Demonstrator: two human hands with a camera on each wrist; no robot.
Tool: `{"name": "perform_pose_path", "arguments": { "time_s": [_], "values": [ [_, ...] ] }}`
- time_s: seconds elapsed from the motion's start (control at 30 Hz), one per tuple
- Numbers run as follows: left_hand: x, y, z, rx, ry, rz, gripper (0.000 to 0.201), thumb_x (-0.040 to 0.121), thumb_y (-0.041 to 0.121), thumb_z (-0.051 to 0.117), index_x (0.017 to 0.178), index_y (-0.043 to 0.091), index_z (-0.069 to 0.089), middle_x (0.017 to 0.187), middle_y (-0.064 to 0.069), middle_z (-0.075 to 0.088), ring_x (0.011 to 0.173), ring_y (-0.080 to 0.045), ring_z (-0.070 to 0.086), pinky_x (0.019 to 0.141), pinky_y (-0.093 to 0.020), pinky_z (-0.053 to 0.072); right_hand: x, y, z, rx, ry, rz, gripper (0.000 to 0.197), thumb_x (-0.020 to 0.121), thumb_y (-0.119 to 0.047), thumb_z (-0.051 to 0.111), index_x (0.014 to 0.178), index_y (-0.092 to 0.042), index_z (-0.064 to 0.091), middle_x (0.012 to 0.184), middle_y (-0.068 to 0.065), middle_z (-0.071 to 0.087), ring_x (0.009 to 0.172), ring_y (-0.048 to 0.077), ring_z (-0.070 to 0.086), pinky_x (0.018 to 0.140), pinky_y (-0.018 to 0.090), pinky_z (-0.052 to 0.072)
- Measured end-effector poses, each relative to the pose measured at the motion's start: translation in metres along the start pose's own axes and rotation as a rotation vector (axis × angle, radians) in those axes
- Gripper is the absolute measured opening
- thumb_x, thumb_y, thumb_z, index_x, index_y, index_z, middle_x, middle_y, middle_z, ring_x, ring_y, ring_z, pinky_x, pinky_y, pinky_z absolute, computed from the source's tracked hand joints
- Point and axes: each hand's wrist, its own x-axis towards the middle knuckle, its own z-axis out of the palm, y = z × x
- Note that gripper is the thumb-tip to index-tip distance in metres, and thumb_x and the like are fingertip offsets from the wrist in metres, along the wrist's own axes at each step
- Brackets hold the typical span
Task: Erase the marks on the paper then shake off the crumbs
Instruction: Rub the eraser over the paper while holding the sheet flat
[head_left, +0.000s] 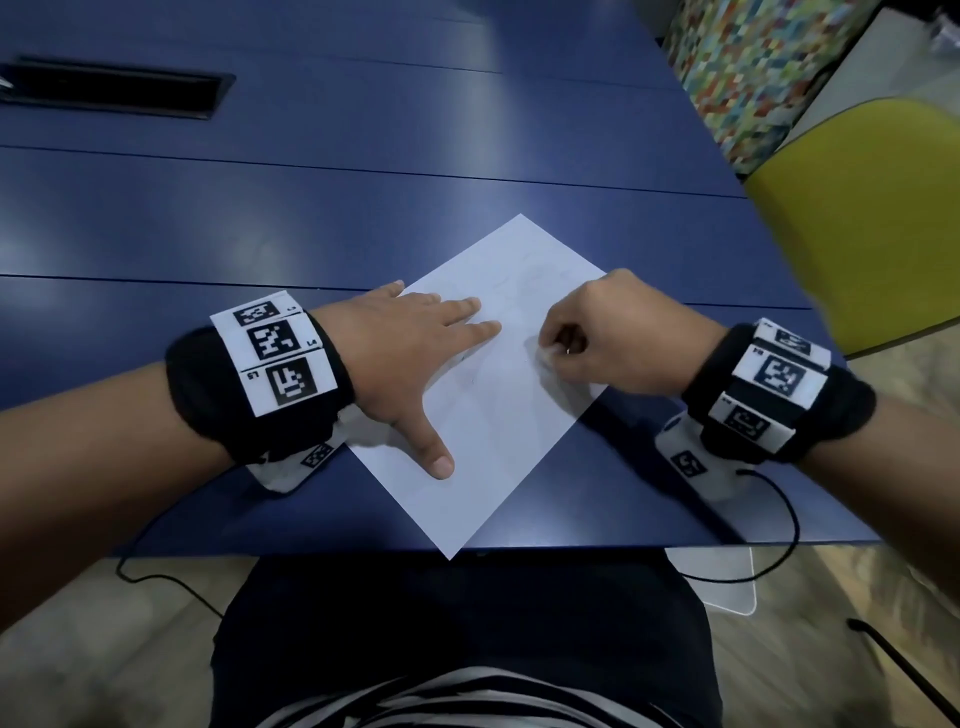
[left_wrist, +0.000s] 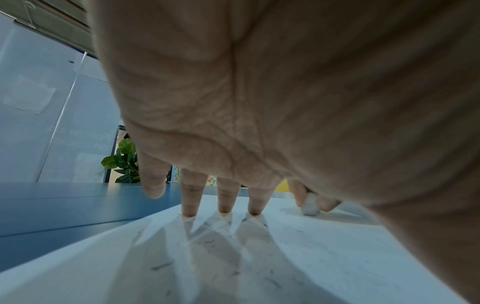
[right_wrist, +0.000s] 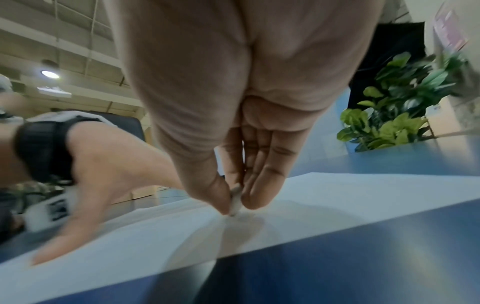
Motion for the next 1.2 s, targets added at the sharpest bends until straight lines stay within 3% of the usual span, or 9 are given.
{"name": "perform_pose_path", "arguments": {
  "time_s": [0.13,0.2,0.3,0.4,0.53,0.8,0.9,1.03,1.2],
  "values": [
    [0.000,0.000,0.000,-0.006,0.004,0.003,0.158,0.042,0.105,0.062,0.162,0.040,-0.016,0.175,0.011,-0.013,0.162,-0.018,0.003,0.129,-0.056,0.004,-0.013,-0.016,0.008,-0.031,-0.080,-0.134,0.011,0.089,-0.029,0.065,0.089,-0.025,0.075,0.080,-0.010,0.071,0.070,0.010,0.060,0.070,0.025,0.050],
    [0.000,0.000,-0.001,-0.009,0.001,0.007,0.157,0.042,0.105,0.062,0.163,0.040,-0.016,0.175,0.010,-0.012,0.162,-0.018,0.003,0.129,-0.056,0.003,-0.015,-0.009,0.002,-0.040,-0.075,-0.092,0.012,0.089,-0.028,0.065,0.093,-0.026,0.076,0.084,-0.011,0.072,0.074,0.009,0.061,0.073,0.025,0.052],
    [-0.004,0.001,-0.003,-0.004,-0.013,0.021,0.155,0.044,0.104,0.062,0.164,0.040,-0.012,0.175,0.010,-0.011,0.162,-0.016,0.001,0.129,-0.057,-0.001,-0.019,0.012,-0.004,-0.021,-0.012,0.009,0.013,0.091,-0.026,0.066,0.098,-0.026,0.077,0.087,-0.011,0.073,0.077,0.008,0.064,0.077,0.033,0.058],
    [-0.007,0.003,-0.009,-0.022,-0.020,0.047,0.145,0.052,0.105,0.057,0.165,0.042,-0.006,0.175,0.008,-0.006,0.162,-0.016,-0.001,0.129,-0.054,-0.007,-0.032,0.012,0.004,-0.020,-0.008,-0.001,0.012,0.092,-0.029,0.066,0.095,-0.028,0.077,0.086,-0.011,0.072,0.074,0.006,0.063,0.077,0.032,0.058],
    [-0.005,0.010,-0.010,-0.049,0.002,0.044,0.143,0.054,0.103,0.062,0.164,0.045,-0.008,0.176,0.001,-0.006,0.162,-0.026,-0.001,0.130,-0.051,-0.004,-0.050,-0.001,0.011,-0.021,-0.055,0.004,0.012,0.093,-0.034,0.064,0.095,-0.029,0.075,0.089,-0.012,0.070,0.078,0.007,0.061,0.078,0.031,0.056],
    [0.000,0.017,-0.007,-0.005,0.012,0.049,0.148,0.050,0.099,0.067,0.165,0.041,-0.007,0.175,0.000,-0.001,0.161,-0.018,0.005,0.129,-0.055,-0.001,-0.023,-0.006,0.004,0.006,-0.023,-0.013,0.015,0.089,-0.025,0.063,0.096,-0.026,0.076,0.082,-0.009,0.072,0.074,0.009,0.062,0.076,0.035,0.057],
    [-0.001,0.016,-0.005,-0.011,0.008,0.039,0.152,0.050,0.099,0.066,0.166,0.034,-0.008,0.175,0.003,-0.004,0.161,-0.016,0.002,0.130,-0.053,-0.002,-0.020,-0.007,0.007,0.044,-0.028,-0.024,0.014,0.091,-0.028,0.062,0.092,-0.026,0.076,0.081,-0.009,0.072,0.073,0.009,0.063,0.074,0.036,0.057],
    [-0.002,0.015,-0.004,-0.009,0.022,0.038,0.159,0.049,0.100,0.065,0.167,0.019,-0.005,0.175,0.004,-0.001,0.161,-0.015,0.005,0.130,-0.052,0.000,-0.032,-0.025,0.016,0.010,-0.135,-0.180,0.019,0.096,-0.035,0.060,0.090,-0.024,0.074,0.085,-0.005,0.070,0.075,0.017,0.062,0.074,0.033,0.051],
    [-0.001,0.013,-0.001,-0.011,0.018,0.048,0.162,0.048,0.103,0.062,0.167,0.016,-0.006,0.176,0.003,-0.004,0.161,-0.015,0.002,0.130,-0.053,0.001,-0.016,-0.008,0.006,0.002,-0.021,-0.067,0.015,0.092,-0.030,0.063,0.086,-0.022,0.075,0.079,-0.007,0.070,0.071,0.011,0.061,0.073,0.037,0.055]
  ]
}}
